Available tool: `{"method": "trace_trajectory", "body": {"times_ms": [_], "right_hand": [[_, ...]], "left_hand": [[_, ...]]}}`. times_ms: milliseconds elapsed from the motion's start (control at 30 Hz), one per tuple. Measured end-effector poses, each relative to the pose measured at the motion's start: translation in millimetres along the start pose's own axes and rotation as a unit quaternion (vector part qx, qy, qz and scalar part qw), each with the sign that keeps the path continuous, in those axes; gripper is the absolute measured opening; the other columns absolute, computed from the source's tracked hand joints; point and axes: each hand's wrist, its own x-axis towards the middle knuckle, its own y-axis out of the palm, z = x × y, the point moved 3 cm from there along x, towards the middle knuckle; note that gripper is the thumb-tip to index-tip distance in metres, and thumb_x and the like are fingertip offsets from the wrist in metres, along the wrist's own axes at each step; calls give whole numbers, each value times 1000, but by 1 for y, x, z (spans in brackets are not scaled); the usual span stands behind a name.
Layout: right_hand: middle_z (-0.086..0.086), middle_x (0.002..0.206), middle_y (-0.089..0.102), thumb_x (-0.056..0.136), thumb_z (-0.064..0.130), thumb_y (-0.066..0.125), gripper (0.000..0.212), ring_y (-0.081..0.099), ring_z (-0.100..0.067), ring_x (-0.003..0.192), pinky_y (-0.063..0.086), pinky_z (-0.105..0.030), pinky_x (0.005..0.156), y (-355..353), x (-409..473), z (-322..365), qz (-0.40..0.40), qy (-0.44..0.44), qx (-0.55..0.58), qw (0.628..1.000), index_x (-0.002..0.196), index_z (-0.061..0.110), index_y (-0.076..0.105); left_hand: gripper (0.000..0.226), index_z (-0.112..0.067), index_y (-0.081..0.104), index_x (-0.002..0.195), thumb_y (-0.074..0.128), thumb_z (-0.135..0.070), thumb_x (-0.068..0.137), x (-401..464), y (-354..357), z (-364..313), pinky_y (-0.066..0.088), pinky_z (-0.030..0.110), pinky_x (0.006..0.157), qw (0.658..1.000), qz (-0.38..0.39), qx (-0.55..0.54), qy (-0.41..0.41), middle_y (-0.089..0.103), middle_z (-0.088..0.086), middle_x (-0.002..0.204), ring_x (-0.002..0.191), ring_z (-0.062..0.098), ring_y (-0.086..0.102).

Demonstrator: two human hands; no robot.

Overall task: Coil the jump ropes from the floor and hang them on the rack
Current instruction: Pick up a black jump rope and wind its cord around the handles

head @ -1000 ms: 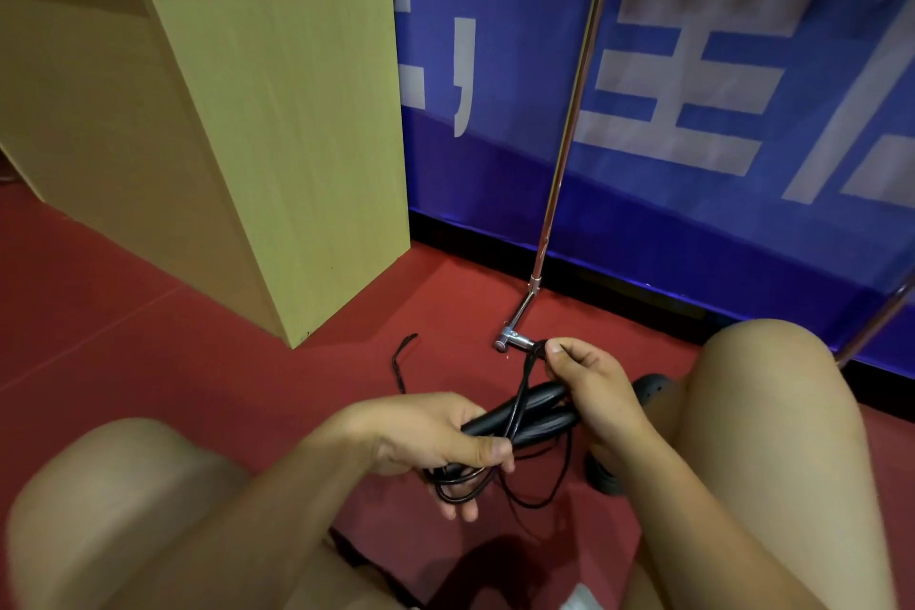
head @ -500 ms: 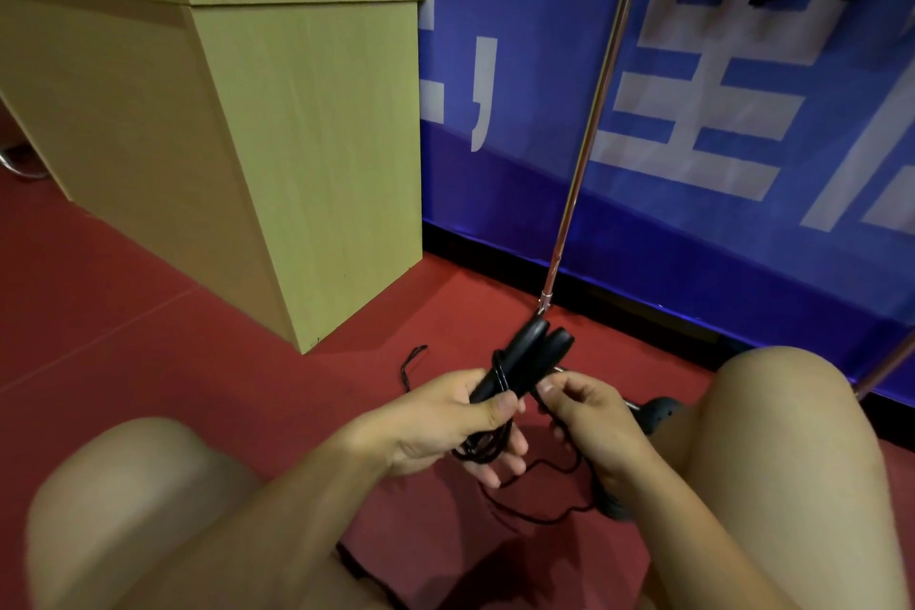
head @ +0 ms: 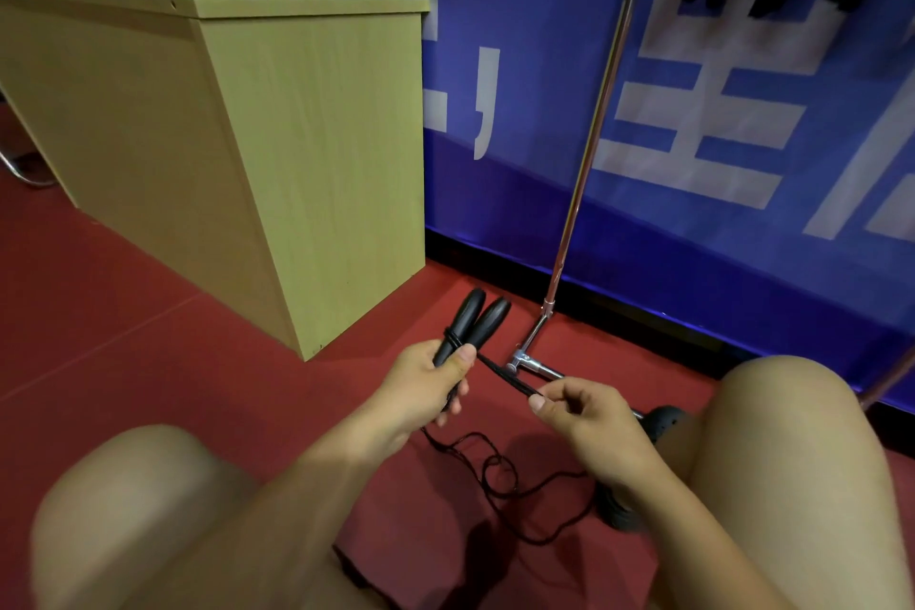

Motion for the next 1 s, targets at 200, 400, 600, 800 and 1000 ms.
{"method": "trace_trajectory", "body": {"times_ms": [200,400,600,800,1000], "right_hand": [[7,62,45,94,28,65,34,39,-7,59,36,-24,58,4,-6,6,58,-14,-35,998,66,10,58],[11,62,48,96,31,61,32,42,-4,59,38,-24,60,11,-7,8,74,-31,-57,995,75,6,62],[13,52,45,93,42,62,42,38,-1,51,35,-21,54,8,-7,-3,37,-3,-113,993,66,12,56],[-1,59,45,91,50,61,46,39,-15,57,32,-32,60,6,-9,-9,65,74,15,995,62,15,56],[2,61,45,96,17,60,16,36,-11,57,31,-26,55,9,-11,4,96,79,135,983,81,11,62]], "left_hand": [[20,-23,61,87,58,-39,98,12,-1,13,49,30,55,978,-52,198,36,65,-3,68,55,13,59],[27,-31,62,108,56,-53,95,23,-2,23,52,34,68,933,-69,349,57,66,-6,79,77,18,65],[30,-26,61,105,57,-53,94,24,-4,35,47,32,63,910,-57,407,57,63,-6,76,75,19,63],[34,-21,61,102,61,-53,92,27,-5,48,53,34,69,897,12,443,2,70,0,83,78,20,68],[35,-18,62,99,62,-52,91,19,15,53,57,40,75,856,114,504,18,71,5,86,81,26,69]]}}
